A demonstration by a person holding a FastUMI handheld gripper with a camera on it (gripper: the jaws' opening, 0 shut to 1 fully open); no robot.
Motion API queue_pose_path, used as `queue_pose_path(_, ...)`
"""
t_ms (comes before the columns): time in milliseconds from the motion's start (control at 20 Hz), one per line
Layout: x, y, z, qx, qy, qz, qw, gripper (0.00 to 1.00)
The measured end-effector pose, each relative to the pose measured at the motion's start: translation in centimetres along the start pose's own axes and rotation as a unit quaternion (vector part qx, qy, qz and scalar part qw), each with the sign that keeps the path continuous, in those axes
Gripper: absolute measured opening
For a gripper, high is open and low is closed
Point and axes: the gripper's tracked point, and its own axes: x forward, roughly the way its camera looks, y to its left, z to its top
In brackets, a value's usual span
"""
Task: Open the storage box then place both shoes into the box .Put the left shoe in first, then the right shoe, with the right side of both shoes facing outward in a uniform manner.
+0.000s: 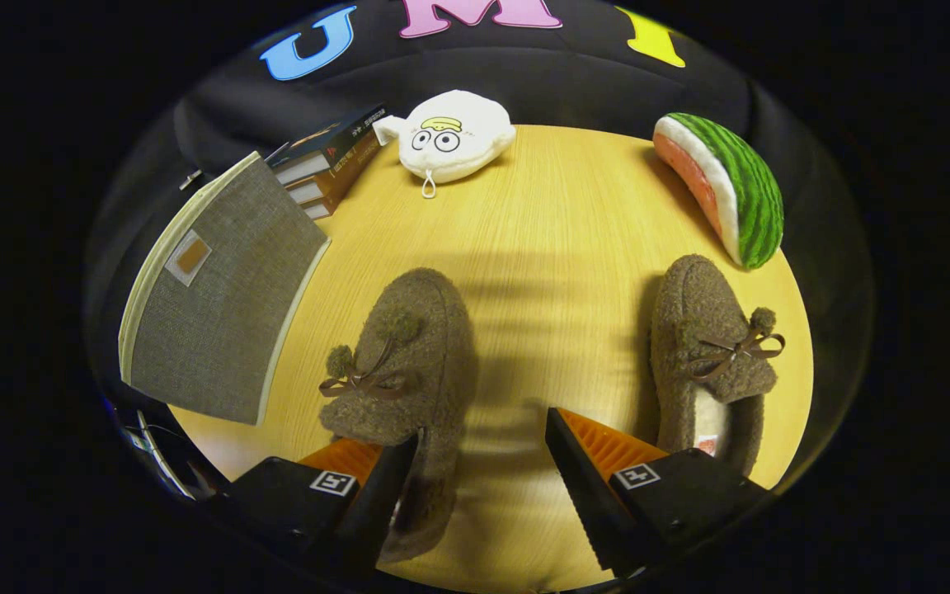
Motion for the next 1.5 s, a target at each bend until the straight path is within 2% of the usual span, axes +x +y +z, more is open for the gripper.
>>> queue_pose_path(50, 0.2, 0.6, -0.3, 0.005, 0.008, 0.01, 1.0, 0.85)
queue_pose_path(150, 0.3, 1.4, -0.1, 0.027, 0.013, 0.023, 0.999, 0.45)
queue_pose_path(250, 0.5, 1.4, -0.2, 0.036, 0.022, 0.03, 0.999, 0.29)
queue_pose_path(450, 0.1, 1.4, 0.0, 0.094, 0.012, 0.024, 0.995, 0.08)
queue_pose_path(650, -2.2, 2.5, 1.0, 0.137, 0.004, 0.027, 0.99, 0.06)
queue_pose_path(950, -10.2, 5.5, 5.4, 0.242, -0.071, 0.023, 0.968, 0.05)
queue_pose_path(1150, -15.1, 8.6, 8.4, 0.253, -0.115, 0.017, 0.96, 0.05)
queue_pose_path(1300, -18.1, 11.8, 11.4, 0.267, -0.145, 0.037, 0.952, 0.05)
queue_pose_path(1500, -18.8, 17.4, 15.1, 0.257, -0.169, 0.07, 0.949, 0.05)
